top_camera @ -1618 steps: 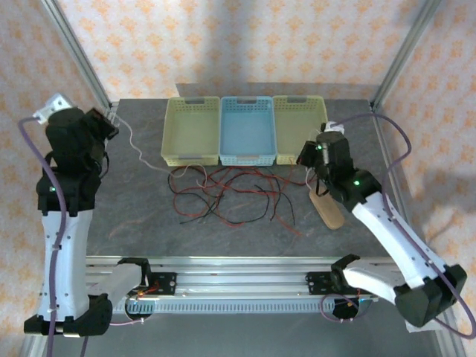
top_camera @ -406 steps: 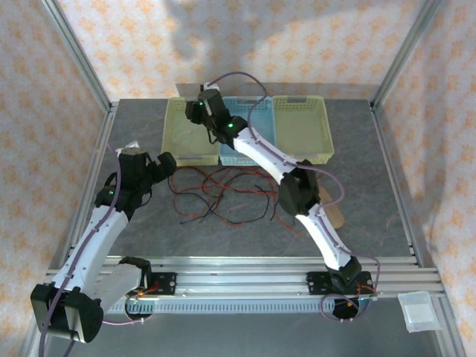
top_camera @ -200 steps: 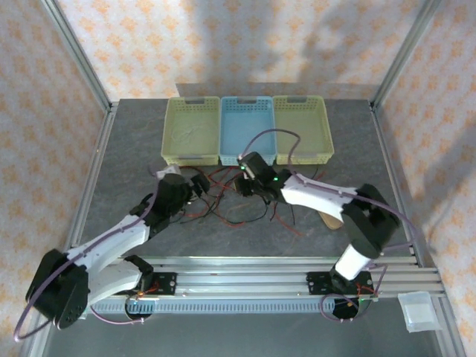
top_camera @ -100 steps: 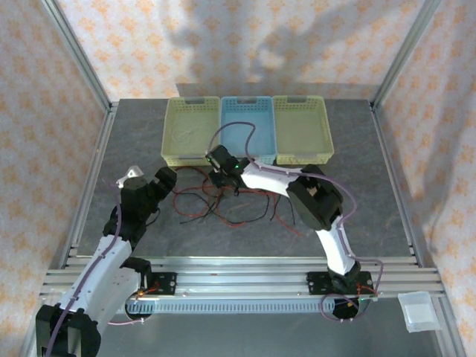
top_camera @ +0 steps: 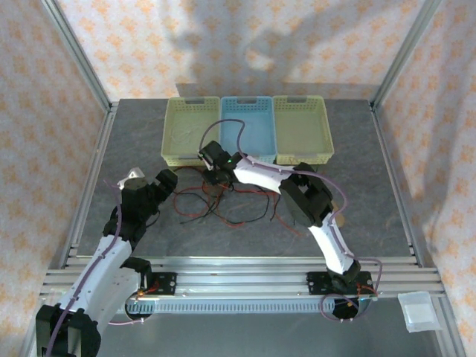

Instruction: Untangle the cables

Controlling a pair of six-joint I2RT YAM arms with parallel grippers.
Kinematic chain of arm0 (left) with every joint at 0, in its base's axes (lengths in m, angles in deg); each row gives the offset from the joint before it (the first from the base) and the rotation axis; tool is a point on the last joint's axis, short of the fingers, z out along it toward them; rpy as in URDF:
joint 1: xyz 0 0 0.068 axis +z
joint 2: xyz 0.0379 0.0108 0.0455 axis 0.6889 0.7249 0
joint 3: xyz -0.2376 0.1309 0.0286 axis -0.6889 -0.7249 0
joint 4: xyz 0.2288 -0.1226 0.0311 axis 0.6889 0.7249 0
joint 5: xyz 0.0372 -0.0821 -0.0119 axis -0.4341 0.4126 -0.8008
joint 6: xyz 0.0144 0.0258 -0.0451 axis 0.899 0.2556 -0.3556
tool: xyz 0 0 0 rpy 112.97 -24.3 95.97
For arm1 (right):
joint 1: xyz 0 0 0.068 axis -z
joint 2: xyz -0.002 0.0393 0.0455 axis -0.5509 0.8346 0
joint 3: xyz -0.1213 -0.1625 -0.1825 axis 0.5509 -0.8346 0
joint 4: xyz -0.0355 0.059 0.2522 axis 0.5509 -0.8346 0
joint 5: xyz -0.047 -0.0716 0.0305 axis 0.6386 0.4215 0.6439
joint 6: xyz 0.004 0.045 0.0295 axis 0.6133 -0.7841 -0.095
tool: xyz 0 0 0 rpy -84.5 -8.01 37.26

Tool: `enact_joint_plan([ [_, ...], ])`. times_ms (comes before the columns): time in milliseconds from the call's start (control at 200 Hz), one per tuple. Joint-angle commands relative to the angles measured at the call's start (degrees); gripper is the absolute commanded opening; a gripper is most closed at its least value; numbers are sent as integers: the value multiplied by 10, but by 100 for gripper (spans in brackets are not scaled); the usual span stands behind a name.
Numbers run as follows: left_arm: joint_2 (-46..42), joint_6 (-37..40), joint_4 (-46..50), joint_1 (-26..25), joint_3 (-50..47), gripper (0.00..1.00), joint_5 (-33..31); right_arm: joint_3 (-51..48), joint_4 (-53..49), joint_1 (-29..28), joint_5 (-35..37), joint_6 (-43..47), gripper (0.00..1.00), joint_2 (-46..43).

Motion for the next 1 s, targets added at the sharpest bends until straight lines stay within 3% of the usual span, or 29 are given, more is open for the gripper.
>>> enact_joint_plan([
  [0,-10,1,15,4,-5,92,1,19,-33,-2,14,11,43,20],
  [280,-8,1,16,4,-3,92,1,35,-52,-2,22,13,38,36],
  [566,-8,12,27,4,12,92,-7,37,-50,-3,14,11,13,10],
  [996,-25,141,104,4,184,98,-99,26,-66,-3,16,8,4,-199],
])
